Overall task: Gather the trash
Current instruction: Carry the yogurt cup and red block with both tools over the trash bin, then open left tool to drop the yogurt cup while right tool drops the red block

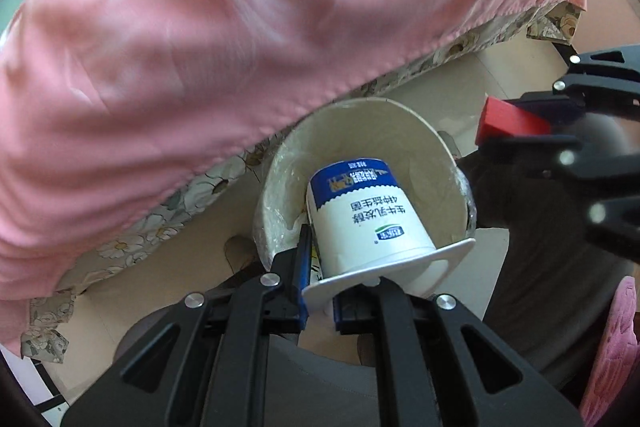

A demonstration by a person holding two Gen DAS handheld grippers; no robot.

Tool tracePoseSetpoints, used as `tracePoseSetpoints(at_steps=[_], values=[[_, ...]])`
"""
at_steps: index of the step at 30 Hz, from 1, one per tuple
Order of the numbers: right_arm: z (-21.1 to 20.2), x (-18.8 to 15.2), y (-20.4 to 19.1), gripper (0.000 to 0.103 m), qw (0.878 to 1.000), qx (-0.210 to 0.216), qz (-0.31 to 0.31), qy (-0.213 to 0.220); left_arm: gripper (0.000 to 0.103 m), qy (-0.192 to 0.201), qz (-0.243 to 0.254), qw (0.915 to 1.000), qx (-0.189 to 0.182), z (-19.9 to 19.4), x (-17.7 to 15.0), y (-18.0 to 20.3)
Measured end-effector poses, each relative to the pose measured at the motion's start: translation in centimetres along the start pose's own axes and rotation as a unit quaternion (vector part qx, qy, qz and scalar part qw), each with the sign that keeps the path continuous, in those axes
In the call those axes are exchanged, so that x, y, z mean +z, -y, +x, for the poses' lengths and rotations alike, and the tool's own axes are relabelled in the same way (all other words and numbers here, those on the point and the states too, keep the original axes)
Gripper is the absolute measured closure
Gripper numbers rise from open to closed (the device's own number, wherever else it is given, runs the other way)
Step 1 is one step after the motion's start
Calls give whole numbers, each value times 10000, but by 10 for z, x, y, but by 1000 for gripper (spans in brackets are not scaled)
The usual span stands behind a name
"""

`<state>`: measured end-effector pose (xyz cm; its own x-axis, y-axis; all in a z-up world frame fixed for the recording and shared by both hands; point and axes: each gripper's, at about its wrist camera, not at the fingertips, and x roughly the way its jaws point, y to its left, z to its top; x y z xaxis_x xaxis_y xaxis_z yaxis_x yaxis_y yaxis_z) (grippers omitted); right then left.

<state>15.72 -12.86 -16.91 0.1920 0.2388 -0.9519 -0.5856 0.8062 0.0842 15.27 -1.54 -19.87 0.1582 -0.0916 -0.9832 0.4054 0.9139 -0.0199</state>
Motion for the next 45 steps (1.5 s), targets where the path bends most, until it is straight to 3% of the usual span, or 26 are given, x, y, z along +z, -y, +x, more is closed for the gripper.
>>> tracePoseSetpoints(at_steps=[10, 19, 34, 35, 37, 38, 45], values=[[69, -8, 5, 82, 9976, 166, 253, -621, 92, -441, -226, 9986, -181, 53, 1, 1], [124, -15, 12, 82, 9923, 185, 555, -1093, 92, -810, -796, 9925, -461, 100, 0, -10], [177, -20, 25, 82, 9829, 165, 853, -1624, 91, -1380, -1036, 9835, -544, 152, 2, -14], [180, -20, 25, 81, 9821, 181, 875, -1656, 85, -1404, -1057, 9829, -542, 154, 2, -15], [182, -19, 29, 69, 9814, 132, 919, -1682, 63, -1404, -1105, 9827, -489, 156, 3, -17], [182, -19, 30, 56, 9818, 38, 942, -1650, 52, -1368, -1138, 9830, -452, 155, 3, -19], [174, -20, 37, 53, 9836, 35, 1029, -1480, 51, -1320, -1146, 9834, -481, 152, 3, -19]])
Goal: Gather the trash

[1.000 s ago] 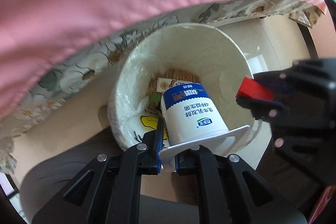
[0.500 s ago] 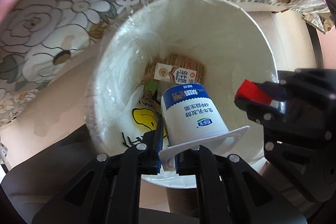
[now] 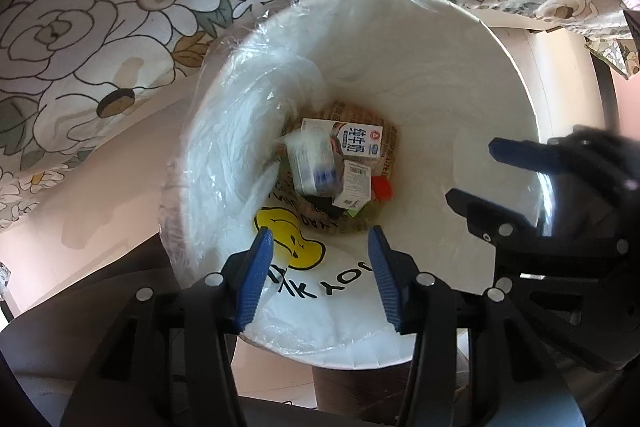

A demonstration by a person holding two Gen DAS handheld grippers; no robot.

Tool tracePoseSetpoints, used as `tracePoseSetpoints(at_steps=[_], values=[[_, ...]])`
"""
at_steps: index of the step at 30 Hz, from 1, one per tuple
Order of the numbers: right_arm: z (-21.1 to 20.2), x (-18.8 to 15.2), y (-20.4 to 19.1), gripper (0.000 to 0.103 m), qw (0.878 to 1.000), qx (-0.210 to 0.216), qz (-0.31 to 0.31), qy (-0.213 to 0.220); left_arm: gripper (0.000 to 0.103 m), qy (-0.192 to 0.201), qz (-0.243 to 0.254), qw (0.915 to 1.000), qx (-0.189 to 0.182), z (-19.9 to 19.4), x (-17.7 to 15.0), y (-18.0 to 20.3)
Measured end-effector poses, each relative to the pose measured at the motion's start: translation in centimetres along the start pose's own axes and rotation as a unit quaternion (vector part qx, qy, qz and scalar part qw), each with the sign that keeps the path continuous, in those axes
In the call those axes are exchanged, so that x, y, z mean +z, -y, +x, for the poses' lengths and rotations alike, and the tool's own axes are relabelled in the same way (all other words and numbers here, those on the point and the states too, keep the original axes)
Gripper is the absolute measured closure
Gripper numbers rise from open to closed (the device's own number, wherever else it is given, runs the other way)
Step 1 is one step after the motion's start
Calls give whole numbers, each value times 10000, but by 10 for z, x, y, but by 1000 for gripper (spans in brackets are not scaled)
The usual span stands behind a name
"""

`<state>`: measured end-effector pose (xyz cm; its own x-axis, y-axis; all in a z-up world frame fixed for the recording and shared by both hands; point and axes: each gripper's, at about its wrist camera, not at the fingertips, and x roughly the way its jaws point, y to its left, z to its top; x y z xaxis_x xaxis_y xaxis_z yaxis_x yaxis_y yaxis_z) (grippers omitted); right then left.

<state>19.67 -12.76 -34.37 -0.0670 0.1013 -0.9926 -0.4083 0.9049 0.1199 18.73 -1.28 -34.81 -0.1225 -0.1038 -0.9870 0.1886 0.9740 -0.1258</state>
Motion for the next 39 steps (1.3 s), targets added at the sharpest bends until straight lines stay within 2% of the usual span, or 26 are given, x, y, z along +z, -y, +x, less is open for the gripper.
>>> tracePoseSetpoints(at_steps=[5, 10, 13, 17, 20, 22, 24, 27, 31, 36, 39], values=[[-18, -5, -6, 53, 9997, -134, -135, 173, 51, 18, 80, 10000, -39, -11, -7, 3], [-40, -9, -8, 53, 9995, -83, -113, 295, 51, 100, 179, 9997, -103, -29, -20, 8], [-63, -15, -5, 43, 9988, -78, -121, 474, 45, 198, 227, 9995, -110, -45, -30, 11], [-93, -30, -5, 41, 9973, -55, -111, 730, 43, 543, 271, 9981, -124, -77, -41, 14], [-123, -43, -12, 38, 9941, -189, -180, 1051, 37, 1034, 335, 9941, 0, -112, -53, 20], [-149, -53, -17, 35, 9901, -202, -221, 1375, 32, 1375, 392, 9897, 56, -138, -62, 25], [-176, -64, -23, 32, 9846, -232, -239, 1714, 21, 1716, 455, 9840, 174, -164, -73, 29], [-218, -80, -27, 28, 9744, -381, -266, 2201, 13, 2267, 459, 9717, 474, -203, -87, 35], [-269, -101, -38, 24, 9562, -709, -338, 2818, 11, 2799, 365, 9577, 568, -247, -105, 39], [-319, -130, -51, 23, 9359, -997, -357, 3360, 9, 3348, 446, 9352, 1066, -290, -128, 52], [-342, -148, -57, 20, 9246, -1121, -292, 3629, 8, 3669, 420, 9218, 1174, -312, -145, 58]])
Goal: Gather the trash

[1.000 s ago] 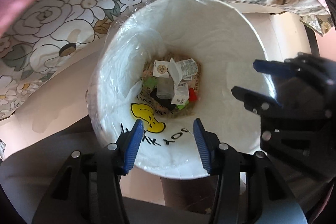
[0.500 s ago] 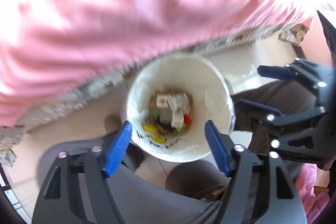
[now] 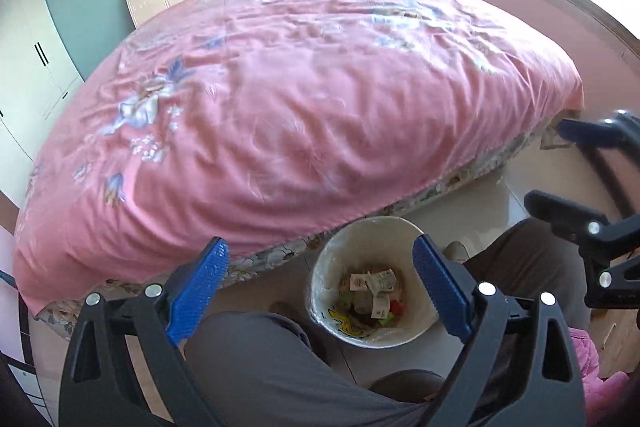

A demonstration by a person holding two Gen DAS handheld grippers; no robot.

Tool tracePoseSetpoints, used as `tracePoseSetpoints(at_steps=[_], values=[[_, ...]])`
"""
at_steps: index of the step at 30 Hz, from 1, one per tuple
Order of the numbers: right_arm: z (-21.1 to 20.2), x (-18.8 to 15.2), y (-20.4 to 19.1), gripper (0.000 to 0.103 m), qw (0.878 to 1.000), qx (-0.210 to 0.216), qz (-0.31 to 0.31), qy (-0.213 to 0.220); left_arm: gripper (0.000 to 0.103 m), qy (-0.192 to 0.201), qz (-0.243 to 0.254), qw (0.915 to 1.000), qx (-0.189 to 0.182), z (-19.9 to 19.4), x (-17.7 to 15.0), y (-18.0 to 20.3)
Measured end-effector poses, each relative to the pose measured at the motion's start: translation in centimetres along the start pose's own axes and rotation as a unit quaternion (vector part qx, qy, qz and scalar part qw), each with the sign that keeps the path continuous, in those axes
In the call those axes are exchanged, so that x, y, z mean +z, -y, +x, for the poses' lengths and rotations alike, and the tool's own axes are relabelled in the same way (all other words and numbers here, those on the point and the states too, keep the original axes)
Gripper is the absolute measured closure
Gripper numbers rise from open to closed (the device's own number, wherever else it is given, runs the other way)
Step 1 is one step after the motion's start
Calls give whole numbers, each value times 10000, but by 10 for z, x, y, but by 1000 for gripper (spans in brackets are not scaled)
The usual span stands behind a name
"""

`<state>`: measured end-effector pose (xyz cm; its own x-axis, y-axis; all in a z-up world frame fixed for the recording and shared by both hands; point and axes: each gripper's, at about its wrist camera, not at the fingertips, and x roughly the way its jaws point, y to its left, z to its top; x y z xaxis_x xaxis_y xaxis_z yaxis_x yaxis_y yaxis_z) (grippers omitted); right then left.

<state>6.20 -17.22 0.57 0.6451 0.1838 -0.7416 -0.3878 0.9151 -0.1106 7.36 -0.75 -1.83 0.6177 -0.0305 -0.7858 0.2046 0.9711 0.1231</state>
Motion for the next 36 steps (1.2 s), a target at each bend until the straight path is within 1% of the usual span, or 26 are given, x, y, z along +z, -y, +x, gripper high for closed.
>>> tracePoseSetpoints(at_steps=[3, 5, 7, 12, 15, 17, 21, 24, 29, 36], values=[[-21, -1, -4, 18, 9991, -292, -143, 263, 7, 273, -46, 9995, 152, -21, -3, 0], [-31, -5, -9, 18, 9981, -443, -219, 357, 7, 347, -10, 9991, 230, -30, -5, 2], [-39, -7, -12, 18, 9976, -482, -249, 423, 7, 402, -20, 9988, 293, -37, -8, 2], [-50, -14, -17, 18, 9968, -525, -87, 596, 7, 424, -95, 9988, 234, -48, -19, 1], [-58, -18, -17, 18, 9940, -730, 10, 811, 7, 515, -55, 9982, 311, -50, -23, 2], [-61, -20, -15, 18, 9931, -755, 201, 872, 7, 540, -81, 9978, 373, -51, -25, 1], [-62, -28, -12, 18, 9911, -838, 499, 905, 7, 548, -202, 9976, 373, -53, -28, 0], [-58, -38, -14, 18, 9918, -694, 680, 831, 7, 639, -164, 9972, 355, -56, -29, 4], [-51, -46, -23, 18, 9934, -669, 683, 641, 7, 701, 33, 9971, 289, -59, -31, 15], [-53, -54, -24, 18, 9915, -739, 874, 626, 7, 754, 51, 9967, 292, -62, -35, 19]])
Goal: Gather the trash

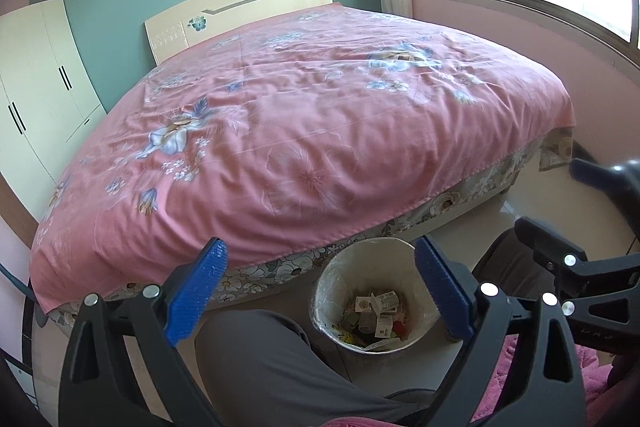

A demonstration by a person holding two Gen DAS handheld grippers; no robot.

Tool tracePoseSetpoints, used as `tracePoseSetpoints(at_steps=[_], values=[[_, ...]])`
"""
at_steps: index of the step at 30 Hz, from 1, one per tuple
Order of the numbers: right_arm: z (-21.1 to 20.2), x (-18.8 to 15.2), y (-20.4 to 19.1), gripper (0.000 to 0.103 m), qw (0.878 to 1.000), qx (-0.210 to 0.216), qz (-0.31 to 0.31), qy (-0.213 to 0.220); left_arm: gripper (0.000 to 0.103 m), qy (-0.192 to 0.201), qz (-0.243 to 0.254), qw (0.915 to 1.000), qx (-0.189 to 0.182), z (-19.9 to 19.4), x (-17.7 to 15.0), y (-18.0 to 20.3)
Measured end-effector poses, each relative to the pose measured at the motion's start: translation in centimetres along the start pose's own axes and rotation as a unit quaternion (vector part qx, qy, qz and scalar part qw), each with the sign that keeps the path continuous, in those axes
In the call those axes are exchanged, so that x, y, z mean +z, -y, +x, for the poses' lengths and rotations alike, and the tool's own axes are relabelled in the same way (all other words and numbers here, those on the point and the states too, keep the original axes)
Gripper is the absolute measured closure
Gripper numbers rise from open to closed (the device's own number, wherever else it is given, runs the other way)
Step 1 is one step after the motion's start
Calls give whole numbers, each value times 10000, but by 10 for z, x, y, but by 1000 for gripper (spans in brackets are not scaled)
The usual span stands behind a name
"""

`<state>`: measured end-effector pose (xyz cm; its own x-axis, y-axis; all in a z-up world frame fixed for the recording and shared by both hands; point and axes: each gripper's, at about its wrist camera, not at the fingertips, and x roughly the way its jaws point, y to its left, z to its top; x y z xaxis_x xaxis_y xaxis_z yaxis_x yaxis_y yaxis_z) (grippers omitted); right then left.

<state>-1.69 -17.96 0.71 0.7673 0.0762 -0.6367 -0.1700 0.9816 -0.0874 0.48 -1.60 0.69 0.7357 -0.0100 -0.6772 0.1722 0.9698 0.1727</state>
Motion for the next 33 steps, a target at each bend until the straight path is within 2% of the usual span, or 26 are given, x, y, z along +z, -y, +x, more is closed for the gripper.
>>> tracePoseSetpoints(at_steps=[10, 33], values=[[-4, 0, 6, 16, 9998, 31, 211, 50, 7, -42, -30, 10000, 1, -1, -3, 1], [-7, 1, 3, 16, 9998, 73, 196, 46, 7, -56, -66, 10000, 21, -3, -5, 1]])
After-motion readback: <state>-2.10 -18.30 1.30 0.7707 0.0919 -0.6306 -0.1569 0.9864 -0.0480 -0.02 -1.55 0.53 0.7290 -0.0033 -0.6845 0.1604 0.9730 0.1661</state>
